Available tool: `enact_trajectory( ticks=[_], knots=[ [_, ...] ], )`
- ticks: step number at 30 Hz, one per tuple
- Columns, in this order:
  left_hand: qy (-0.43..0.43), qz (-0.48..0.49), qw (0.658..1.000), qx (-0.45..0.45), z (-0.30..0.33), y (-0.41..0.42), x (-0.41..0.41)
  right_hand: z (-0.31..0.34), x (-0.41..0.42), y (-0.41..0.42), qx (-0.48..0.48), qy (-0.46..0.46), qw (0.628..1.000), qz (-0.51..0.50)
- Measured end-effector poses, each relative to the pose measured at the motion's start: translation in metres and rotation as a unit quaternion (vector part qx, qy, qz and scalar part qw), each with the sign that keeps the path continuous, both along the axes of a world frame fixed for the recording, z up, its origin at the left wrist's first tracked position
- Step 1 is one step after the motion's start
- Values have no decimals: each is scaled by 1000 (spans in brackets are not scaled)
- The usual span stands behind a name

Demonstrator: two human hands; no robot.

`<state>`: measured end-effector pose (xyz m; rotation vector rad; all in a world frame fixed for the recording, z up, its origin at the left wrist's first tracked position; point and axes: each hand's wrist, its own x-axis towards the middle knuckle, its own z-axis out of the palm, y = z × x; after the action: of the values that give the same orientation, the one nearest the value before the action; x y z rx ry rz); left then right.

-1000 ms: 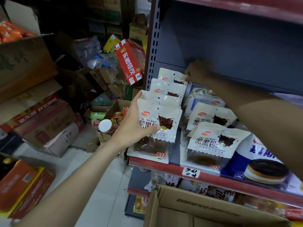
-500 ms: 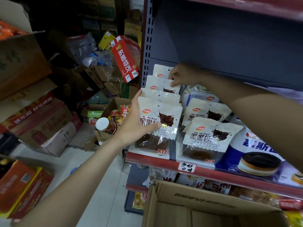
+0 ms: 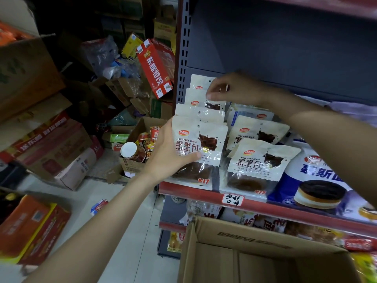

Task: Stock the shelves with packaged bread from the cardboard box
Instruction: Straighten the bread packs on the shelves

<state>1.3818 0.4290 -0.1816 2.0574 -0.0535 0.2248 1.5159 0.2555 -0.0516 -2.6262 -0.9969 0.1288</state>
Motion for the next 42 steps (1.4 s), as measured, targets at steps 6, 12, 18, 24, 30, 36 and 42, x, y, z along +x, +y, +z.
enact_trajectory(
  ticks=[6, 12, 18, 24, 30, 36, 42],
  knots=[
    [27, -9, 999, 30, -9, 2, -16, -10, -19, 3, -90, -3, 996, -8],
    [39, -18, 999, 18, -8, -8, -12, -14, -15, -6, -66, -28, 996, -50],
    [41, -16, 999, 21, -15, -11, -18, -18, -14, -4, -72, -64, 994, -41],
    [50, -12, 999, 5, -15, -14, -21, -21, -14, -2, -84, -63, 993, -47],
    [71, -21, 997, -17, -13, -13, -24, -15, -20, -7, -38, -25, 997, -68],
    [72, -26, 996, -54, -13, -7, -24, -11, -22, -16, -33, -26, 996, -79],
    [65, -36, 997, -28, -12, -12, -18, -16, -21, -13, -37, -35, 995, -88]
  ],
)
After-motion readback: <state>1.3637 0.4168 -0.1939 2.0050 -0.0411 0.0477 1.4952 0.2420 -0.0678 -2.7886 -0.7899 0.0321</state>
